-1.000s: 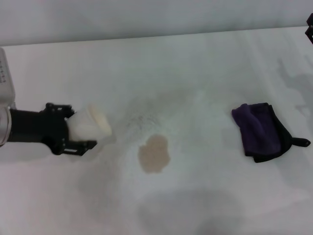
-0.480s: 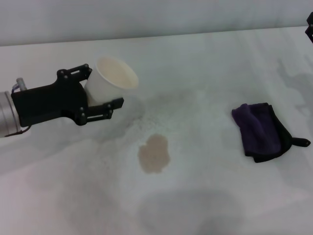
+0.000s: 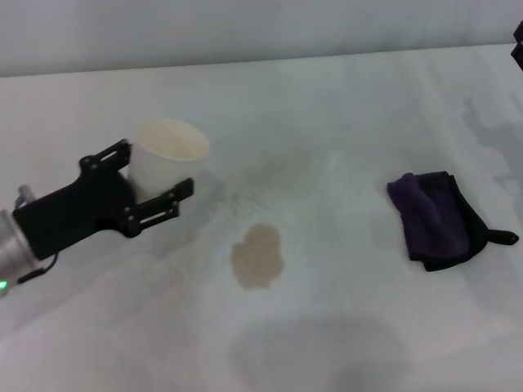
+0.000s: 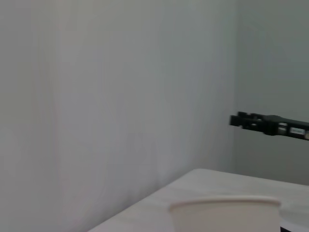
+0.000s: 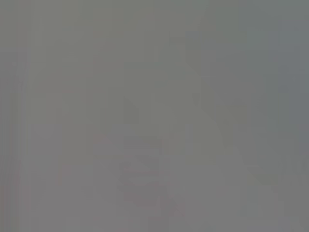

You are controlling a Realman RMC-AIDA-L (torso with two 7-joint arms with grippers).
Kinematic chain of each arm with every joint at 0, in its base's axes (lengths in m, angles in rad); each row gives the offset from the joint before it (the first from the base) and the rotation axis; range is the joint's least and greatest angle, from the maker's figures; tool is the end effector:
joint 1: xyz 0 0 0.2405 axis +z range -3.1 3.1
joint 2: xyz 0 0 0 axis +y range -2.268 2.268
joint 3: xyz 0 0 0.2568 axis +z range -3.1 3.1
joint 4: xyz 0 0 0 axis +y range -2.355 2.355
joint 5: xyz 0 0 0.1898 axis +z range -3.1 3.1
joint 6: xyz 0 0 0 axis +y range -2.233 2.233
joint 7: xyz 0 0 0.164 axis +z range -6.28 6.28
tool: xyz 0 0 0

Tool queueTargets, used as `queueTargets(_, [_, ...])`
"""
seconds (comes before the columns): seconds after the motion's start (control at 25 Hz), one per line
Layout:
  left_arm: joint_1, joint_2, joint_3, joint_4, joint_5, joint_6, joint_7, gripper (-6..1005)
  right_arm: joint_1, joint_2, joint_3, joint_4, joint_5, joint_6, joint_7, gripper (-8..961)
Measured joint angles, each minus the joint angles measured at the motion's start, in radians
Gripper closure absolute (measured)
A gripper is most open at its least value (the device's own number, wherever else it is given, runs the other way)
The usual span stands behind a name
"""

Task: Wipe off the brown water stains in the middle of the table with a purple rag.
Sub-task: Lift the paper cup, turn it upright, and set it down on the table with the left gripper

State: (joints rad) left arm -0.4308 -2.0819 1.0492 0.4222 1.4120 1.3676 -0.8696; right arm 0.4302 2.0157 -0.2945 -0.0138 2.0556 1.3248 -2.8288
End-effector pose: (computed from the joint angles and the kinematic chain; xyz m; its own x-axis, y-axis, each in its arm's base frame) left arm -0.2462 0.3094 -0.0497 0.7761 0.0751 0.6262 0.3712 -0.8570 -0.3573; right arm 0.3457 0.3315 0.0614 0.6998 0.1389 -0.7007 -0.7024 -0.0446 -0.7104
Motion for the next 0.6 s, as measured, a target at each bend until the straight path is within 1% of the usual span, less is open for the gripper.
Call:
queueTargets(0.04, [0.013, 0.000, 0.001, -0.007, -0.014, 0.000, 0.012, 214, -0.001, 0.000, 0.000, 0.000, 0.000, -0.002, 0.000, 123])
queueTargets(0.16, [0.082, 0.000, 0.004, -0.031, -0.081, 0.004, 0.080, 215, -0.005, 0.000, 0.000, 0.000, 0.000, -0.002, -0.001, 123])
queueTargets(0.24, [0.092, 0.000, 0.005, -0.045, -0.095, 0.005, 0.096, 215, -0.009, 0.000, -0.001, 0.000, 0.000, -0.002, -0.001, 123])
queueTargets(0.4, [0.109, 0.001, 0.003, -0.136, -0.138, 0.005, 0.190, 215, -0.018, 0.000, -0.002, 0.000, 0.000, 0.000, -0.002, 123])
queueTargets(0.6, [0.135, 0.000, 0.000, -0.184, -0.150, -0.008, 0.274, 214, -0.024, -0.001, -0.002, -0.001, 0.000, 0.005, -0.003, 123])
